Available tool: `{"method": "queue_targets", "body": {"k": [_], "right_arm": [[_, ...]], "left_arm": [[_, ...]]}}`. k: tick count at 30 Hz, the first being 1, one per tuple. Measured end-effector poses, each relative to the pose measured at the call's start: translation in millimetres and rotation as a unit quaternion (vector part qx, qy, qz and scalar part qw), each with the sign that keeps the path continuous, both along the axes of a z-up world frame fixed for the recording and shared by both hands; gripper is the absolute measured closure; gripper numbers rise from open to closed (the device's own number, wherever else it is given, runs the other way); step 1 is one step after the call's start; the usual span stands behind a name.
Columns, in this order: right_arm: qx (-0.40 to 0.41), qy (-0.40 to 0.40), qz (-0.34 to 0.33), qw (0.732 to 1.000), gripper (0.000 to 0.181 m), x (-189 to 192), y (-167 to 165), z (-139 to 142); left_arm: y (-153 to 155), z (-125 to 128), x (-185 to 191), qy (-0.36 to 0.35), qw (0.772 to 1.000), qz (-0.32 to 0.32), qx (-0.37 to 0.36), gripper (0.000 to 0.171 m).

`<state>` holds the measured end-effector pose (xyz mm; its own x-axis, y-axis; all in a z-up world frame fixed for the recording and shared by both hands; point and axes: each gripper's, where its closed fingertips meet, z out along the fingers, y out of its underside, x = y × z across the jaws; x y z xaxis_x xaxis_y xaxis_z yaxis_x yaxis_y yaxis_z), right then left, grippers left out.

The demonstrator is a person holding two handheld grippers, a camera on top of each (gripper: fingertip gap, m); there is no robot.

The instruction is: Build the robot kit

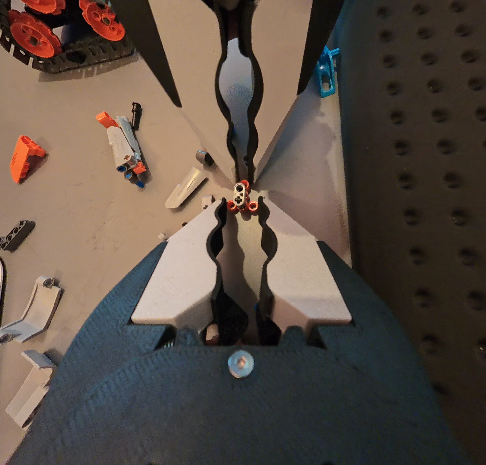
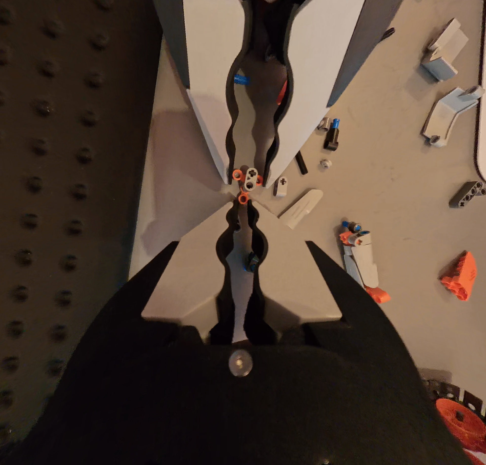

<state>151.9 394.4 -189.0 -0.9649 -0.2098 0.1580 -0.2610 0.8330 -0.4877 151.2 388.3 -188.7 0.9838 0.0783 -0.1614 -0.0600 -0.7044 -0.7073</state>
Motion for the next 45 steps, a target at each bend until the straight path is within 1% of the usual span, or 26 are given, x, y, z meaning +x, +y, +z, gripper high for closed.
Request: {"method": "queue_targets", "body": {"k": [7, 13, 16, 21, 25, 27, 28, 29, 31, 36, 40, 45], "right_arm": [[-0.010, 0.013, 0.004, 1.000, 0.178, -1, -2, 0], [-0.025, 0.003, -0.005, 1.000, 0.173, -1, -7, 2], [-0.036, -0.009, -0.010, 0.999, 0.176, -1, -11, 1], [-0.036, 0.006, 0.000, 0.999, 0.177, -1, -11, 1], [-0.035, 0.013, 0.002, 0.999, 0.177, -1, -12, 1], [-0.035, 0.013, 0.003, 0.999, 0.177, -1, -12, 1], [-0.034, 0.014, 0.004, 0.999, 0.177, 0, -12, 1], [-0.034, 0.015, 0.005, 0.999, 0.177, 0, -12, 1], [-0.036, 0.014, 0.007, 0.999, 0.177, 0, -12, 1], [-0.037, 0.016, 0.010, 0.999, 0.177, 0, -12, 1], [-0.038, 0.015, 0.012, 0.999, 0.177, 0, -13, 1], [-0.038, 0.020, 0.016, 0.999, 0.178, 0, -13, 1]], "left_arm": [[-2, 0, -1, 0.004, 1.000, 0.001, -0.003, 0.149], [-4, 0, -2, 0.010, 1.000, 0.002, -0.007, 0.149], [-4, 0, -2, 0.007, 1.000, 0.002, -0.005, 0.149], [-4, 0, -2, 0.009, 1.000, -0.001, -0.004, 0.149], [-9, 6, -5, 0.020, 1.000, 0.004, -0.003, 0.143], [-10, 9, -5, 0.024, 1.000, 0.003, 0.003, 0.145], [-11, 11, -7, 0.030, 0.999, 0.008, 0.006, 0.152], [-10, 13, -7, 0.032, 0.999, 0.008, 0.011, 0.153], [-8, 16, -5, 0.020, 1.000, 0.005, 0.022, 0.156], [-6, 10, -1, 0.012, 1.000, -0.008, 0.015, 0.164], [-4, 10, 0, 0.009, 1.000, -0.011, 0.015, 0.166], [-5, 9, 1, 0.028, 1.000, -0.012, -0.002, 0.166]]}}
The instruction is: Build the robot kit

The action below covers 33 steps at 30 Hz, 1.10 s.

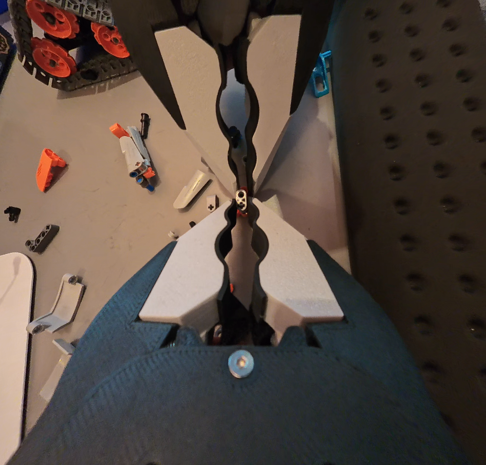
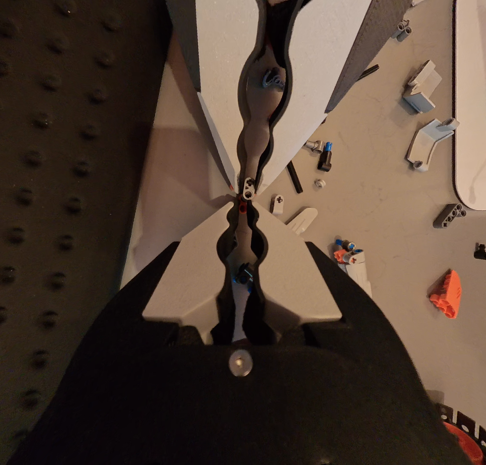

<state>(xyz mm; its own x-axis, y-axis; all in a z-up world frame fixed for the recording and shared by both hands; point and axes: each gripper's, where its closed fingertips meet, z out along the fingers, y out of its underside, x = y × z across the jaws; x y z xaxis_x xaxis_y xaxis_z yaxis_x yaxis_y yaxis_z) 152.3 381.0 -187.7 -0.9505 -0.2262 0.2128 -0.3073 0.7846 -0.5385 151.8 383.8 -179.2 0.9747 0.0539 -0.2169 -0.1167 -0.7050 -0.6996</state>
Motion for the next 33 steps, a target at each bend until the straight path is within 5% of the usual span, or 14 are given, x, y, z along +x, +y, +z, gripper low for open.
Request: {"method": "queue_targets", "body": {"k": [14, 33], "right_arm": [[-0.001, -0.003, 0.006, 1.000, 0.179, 0.1, -1.6, 0.2], [-0.014, 0.026, 0.016, 0.999, 0.177, -1.4, -0.5, 1.3]], "left_arm": [[0.3, -0.9, -0.8, 0.030, 0.998, 0.002, -0.047, 0.166], [-0.2, 0.0, -1.2, -0.020, 1.000, 0.010, -0.017, 0.166]]}}
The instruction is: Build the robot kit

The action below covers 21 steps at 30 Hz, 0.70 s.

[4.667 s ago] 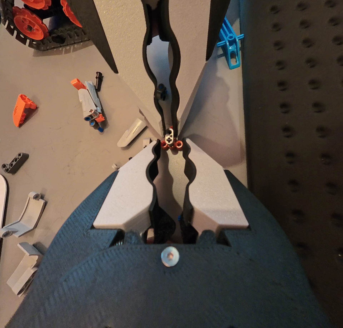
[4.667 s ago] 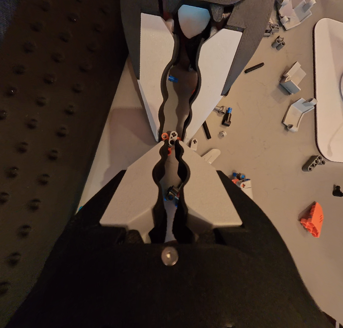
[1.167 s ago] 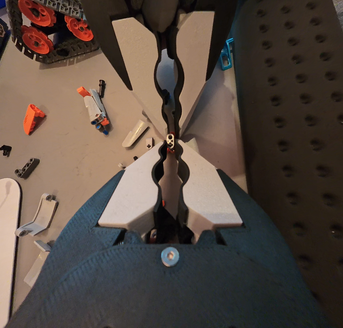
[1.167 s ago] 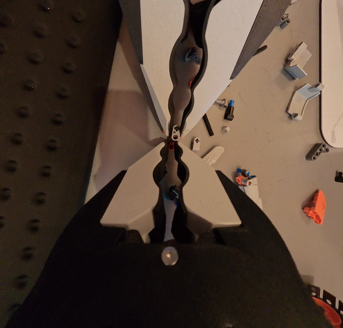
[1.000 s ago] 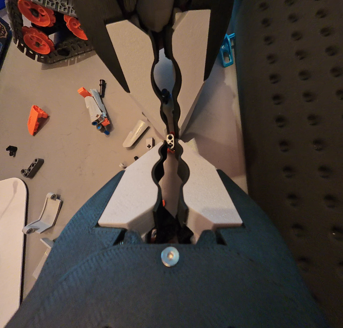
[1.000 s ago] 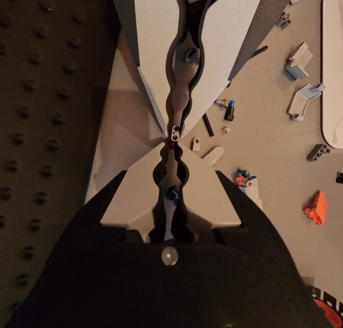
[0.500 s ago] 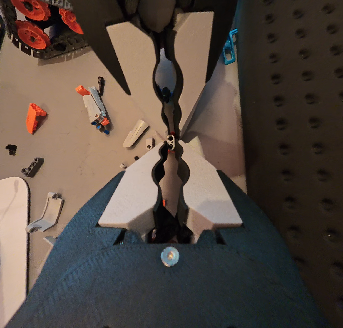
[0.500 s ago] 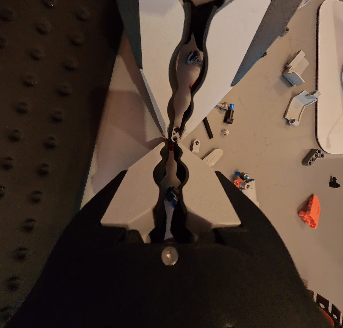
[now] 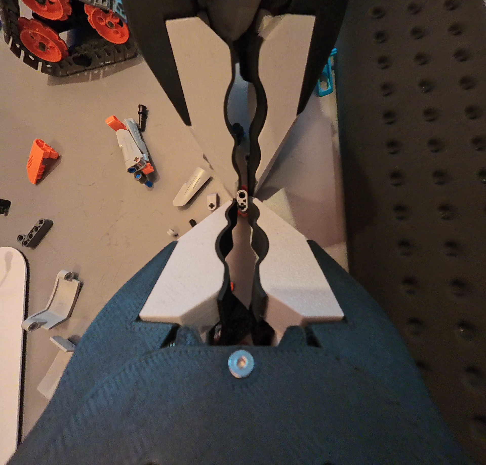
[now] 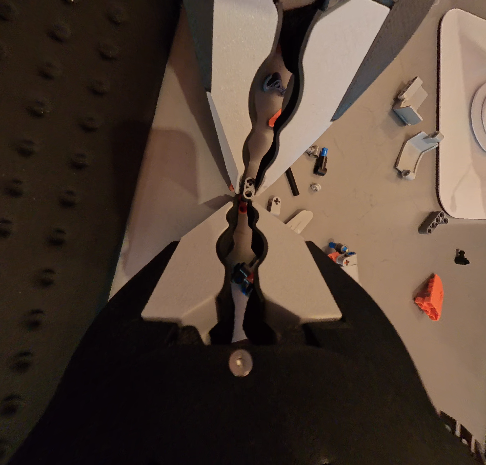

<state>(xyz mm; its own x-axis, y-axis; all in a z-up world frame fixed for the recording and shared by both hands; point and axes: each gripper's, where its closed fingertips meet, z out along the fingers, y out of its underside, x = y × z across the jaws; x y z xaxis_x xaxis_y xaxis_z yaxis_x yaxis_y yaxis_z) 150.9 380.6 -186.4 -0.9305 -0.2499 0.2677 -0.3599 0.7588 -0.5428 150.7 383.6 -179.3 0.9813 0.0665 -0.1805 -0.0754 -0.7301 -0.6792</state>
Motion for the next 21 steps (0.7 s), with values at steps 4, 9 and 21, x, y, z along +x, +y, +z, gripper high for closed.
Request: {"method": "queue_targets", "body": {"k": [4, 9, 21], "right_arm": [[-0.011, -0.038, -0.013, 0.999, 0.176, 0, 0, 0], [-0.016, -0.046, -0.008, 0.999, 0.176, 1, 1, -1], [-0.019, -0.054, -0.007, 0.998, 0.177, 2, 1, -1]], "left_arm": [[-1, 0, 0, -0.005, 1.000, -0.001, 0.004, 0.166], [0, 0, 2, -0.009, 1.000, -0.004, 0.004, 0.166], [-4, 12, 1, 0.016, 1.000, 0.002, 0.016, 0.171]]}}
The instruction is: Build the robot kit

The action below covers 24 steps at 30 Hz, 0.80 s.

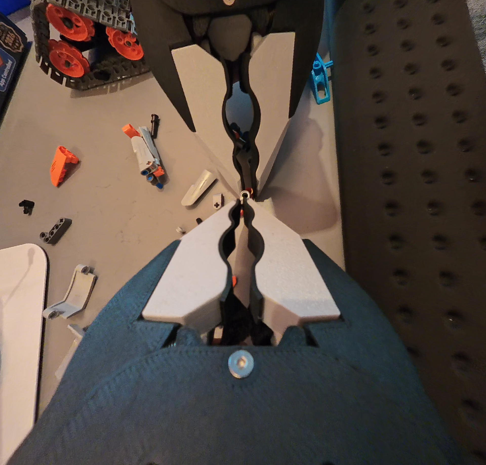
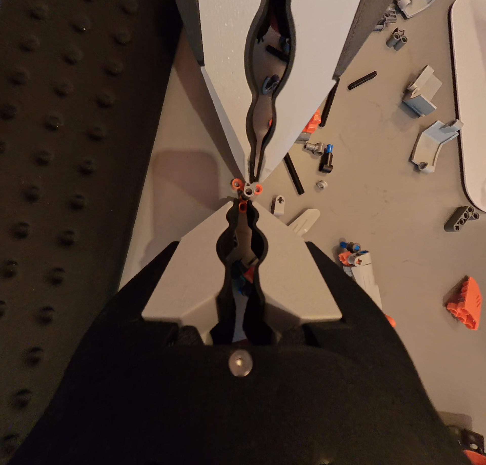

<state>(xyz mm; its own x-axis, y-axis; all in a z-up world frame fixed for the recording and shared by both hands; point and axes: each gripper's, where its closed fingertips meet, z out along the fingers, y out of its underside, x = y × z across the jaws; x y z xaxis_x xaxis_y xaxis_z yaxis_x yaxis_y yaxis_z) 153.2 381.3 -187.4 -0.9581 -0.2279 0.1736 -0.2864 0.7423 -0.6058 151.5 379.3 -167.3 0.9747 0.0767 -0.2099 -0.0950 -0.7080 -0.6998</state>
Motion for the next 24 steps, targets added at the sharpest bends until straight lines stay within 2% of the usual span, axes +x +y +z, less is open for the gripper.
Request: {"method": "queue_targets", "body": {"k": [5, 7, 11, 24], "right_arm": [[-0.002, 0.000, 0.001, 1.000, 0.177, 0.2, 0.0, 0.0], [-0.002, 0.000, 0.002, 1.000, 0.177, 0.2, -0.1, 0.0], [-0.003, 0.001, 0.003, 1.000, 0.177, 0.5, -0.4, 0.0], [-0.001, -0.006, 0.001, 1.000, 0.178, 1.9, -2.5, -0.4]], "left_arm": [[-0.2, 0.6, 0.8, -0.008, 1.000, -0.002, 0.005, 0.167], [-0.2, -1.5, 2.5, -0.015, 1.000, -0.003, 0.002, 0.159], [0.8, -4.3, 1.7, -0.007, 1.000, -0.002, -0.006, 0.166], [3.6, -4.5, 5.0, 0.006, 1.000, -0.016, -0.022, 0.168]]}}
